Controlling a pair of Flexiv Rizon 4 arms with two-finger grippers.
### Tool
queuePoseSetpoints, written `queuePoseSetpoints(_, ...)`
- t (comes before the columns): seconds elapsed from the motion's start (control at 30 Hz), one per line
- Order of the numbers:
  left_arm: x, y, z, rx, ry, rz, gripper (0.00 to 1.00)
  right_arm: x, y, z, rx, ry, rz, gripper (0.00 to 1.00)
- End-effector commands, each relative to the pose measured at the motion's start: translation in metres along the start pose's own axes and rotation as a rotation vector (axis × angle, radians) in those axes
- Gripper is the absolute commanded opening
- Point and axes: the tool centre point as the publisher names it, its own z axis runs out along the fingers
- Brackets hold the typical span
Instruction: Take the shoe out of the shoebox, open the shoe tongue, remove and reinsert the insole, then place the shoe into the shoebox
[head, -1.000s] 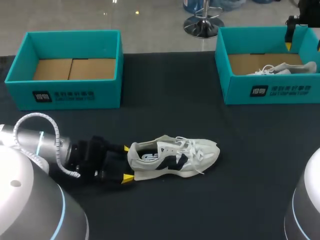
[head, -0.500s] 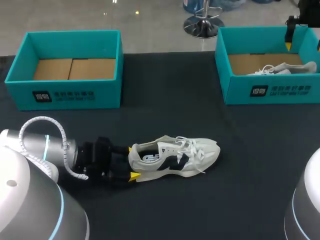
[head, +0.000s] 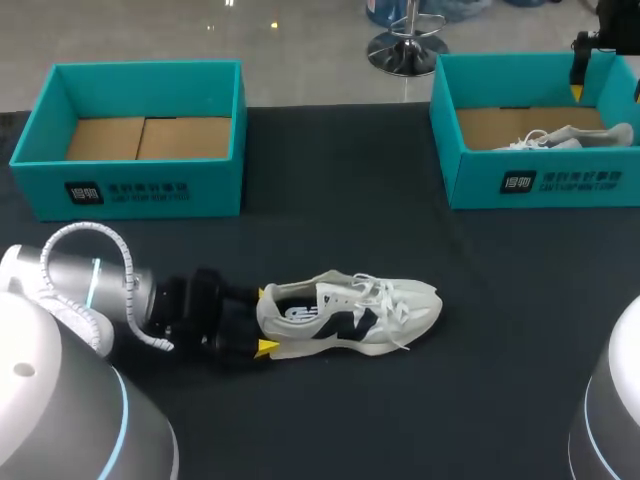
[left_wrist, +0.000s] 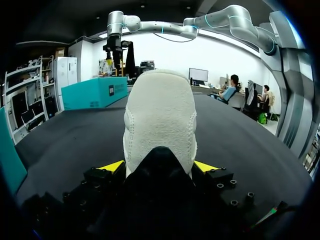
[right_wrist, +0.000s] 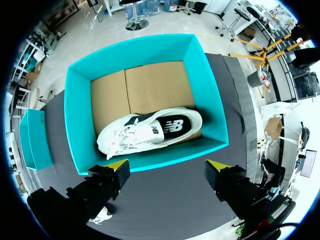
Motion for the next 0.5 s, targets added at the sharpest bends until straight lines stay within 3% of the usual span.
queuePoseSetpoints(0.03, -0.013, -0.001, 0.006, -0.002, 0.012, 0.011, 0.0, 0.0, 0.001, 0.0, 0.002, -0.001, 0.0, 1.0)
queuePoseSetpoints(0.5, -0.031, 0.002, 0.015, -0.014, 0.039, 0.058, 0.0, 0.0, 0.001, 0.0, 0.002, -0.001, 0.0, 1.0)
